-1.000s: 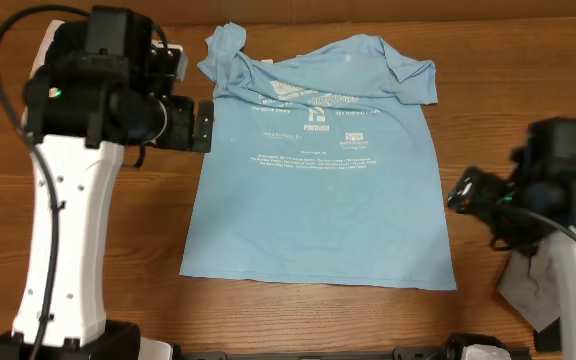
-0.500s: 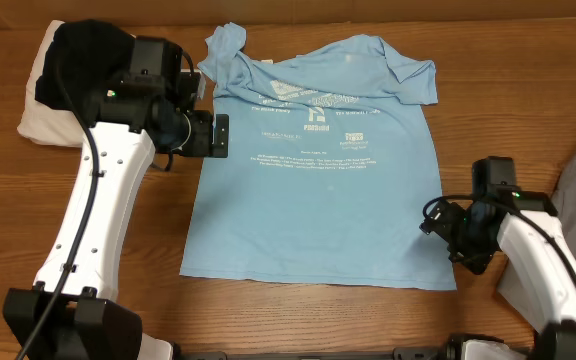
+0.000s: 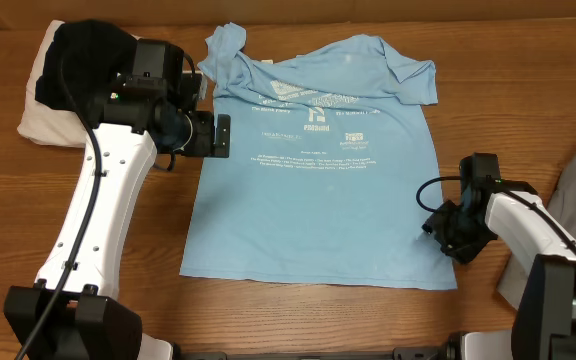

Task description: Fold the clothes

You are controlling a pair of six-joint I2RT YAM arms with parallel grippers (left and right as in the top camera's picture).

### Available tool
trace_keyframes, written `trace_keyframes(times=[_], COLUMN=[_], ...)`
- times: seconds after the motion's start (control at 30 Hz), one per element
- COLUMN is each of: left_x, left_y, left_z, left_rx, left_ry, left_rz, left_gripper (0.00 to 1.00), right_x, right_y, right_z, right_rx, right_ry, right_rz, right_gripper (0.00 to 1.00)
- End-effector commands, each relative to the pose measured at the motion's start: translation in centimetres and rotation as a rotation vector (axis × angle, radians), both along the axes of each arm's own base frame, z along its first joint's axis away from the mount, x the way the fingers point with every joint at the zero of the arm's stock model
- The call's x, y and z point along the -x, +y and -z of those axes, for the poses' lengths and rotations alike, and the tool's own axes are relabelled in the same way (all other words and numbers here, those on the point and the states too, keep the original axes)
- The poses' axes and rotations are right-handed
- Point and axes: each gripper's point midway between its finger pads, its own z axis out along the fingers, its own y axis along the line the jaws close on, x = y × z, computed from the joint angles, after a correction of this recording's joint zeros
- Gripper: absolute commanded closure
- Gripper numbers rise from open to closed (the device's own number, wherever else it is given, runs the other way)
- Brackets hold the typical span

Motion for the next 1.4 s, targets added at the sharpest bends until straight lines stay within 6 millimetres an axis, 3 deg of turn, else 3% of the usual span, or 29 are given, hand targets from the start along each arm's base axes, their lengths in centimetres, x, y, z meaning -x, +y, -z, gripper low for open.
trace_keyframes(times=[0.0,0.17,0.4,0.77,0.8,0.97,1.17,1.37], left_x=[0.0,0.0,-0.1,-1.9,-2.5,-4.4,-7.1,-9.3], left_y=[-0.3,-0.3,-0.3,-0.6,-0.7,-0.9,-1.2,-1.3], left_z=[0.3,0.3,0.3,-0.5,-0.8,-0.9,2.2,6.5], left_rx=[0.018,0.018,0.025,0.037,0.041,0.049,0.042,0.015], left_ry=[0.011,0.011,0.007,-0.070,-0.098,-0.157,-0.152,-0.125], left_rz=[-0.007,-0.007,-0.024,-0.023,-0.023,-0.022,-0.019,0.005], left_gripper=[0.00,0.00,0.00,0.00,0.00,0.00,0.00,0.00], right_x=[-0.3,-0.5,-2.8,-10.8,-12.4,-15.6,-16.8,-17.4], right_y=[-0.6,-0.8,-2.6,-12.9,-14.2,-15.8,-17.6,-20.5], right_z=[1.3,1.5,1.1,-4.8,-5.3,-3.9,-1.1,-2.3], right_rx=[0.037,0.041,0.067,0.139,0.142,0.130,0.064,0.062], right_ry=[0.012,0.008,-0.084,-0.307,-0.304,-0.248,-0.192,-0.231], right_rz=[0.006,0.007,0.029,0.205,0.205,0.174,0.211,0.222], right_gripper=[0.62,0.96,0.96,0.96,0.96,0.96,0.92,0.92])
